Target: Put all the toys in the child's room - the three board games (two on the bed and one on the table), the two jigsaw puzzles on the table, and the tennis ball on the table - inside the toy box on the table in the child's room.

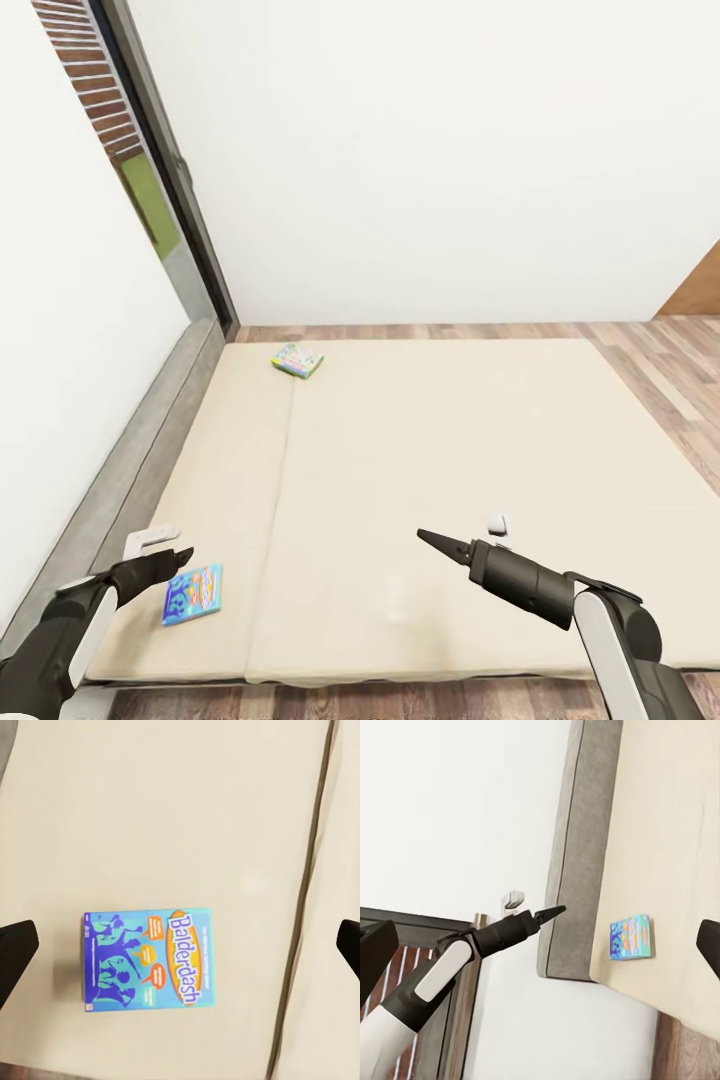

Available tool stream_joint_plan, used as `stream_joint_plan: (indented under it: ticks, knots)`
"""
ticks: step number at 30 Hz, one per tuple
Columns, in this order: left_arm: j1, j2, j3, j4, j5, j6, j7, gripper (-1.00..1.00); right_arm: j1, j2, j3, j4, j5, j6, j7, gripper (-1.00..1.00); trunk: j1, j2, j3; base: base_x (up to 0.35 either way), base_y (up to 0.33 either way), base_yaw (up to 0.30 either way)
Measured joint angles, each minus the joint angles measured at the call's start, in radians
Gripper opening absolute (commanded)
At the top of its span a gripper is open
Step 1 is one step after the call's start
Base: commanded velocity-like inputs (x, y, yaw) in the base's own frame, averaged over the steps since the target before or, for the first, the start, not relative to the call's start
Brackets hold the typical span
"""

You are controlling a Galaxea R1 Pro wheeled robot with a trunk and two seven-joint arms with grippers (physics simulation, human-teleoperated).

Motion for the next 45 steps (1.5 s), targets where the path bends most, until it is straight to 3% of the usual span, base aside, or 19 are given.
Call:
stream_joint_plan:
  ticks: [39, 45]
  knots:
    - [-0.001, 0.004, 0.003, 0.005, 0.0, -0.001, 0.001, 1.0, 0.0, 0.008, 0.008, 0.0, -0.002, 0.0, -0.045, 1.0, 0.0, 0.0, -0.064, 0.0, 0.0, 0.0]
    - [-0.043, 0.002, 0.004, 0.005, 0.002, 0.002, 0.001, 1.0, 0.0, 0.009, 0.008, 0.0, -0.002, 0.0, -0.045, 1.0, 0.0, 0.0, -0.073, 0.0, 0.0, 0.0]
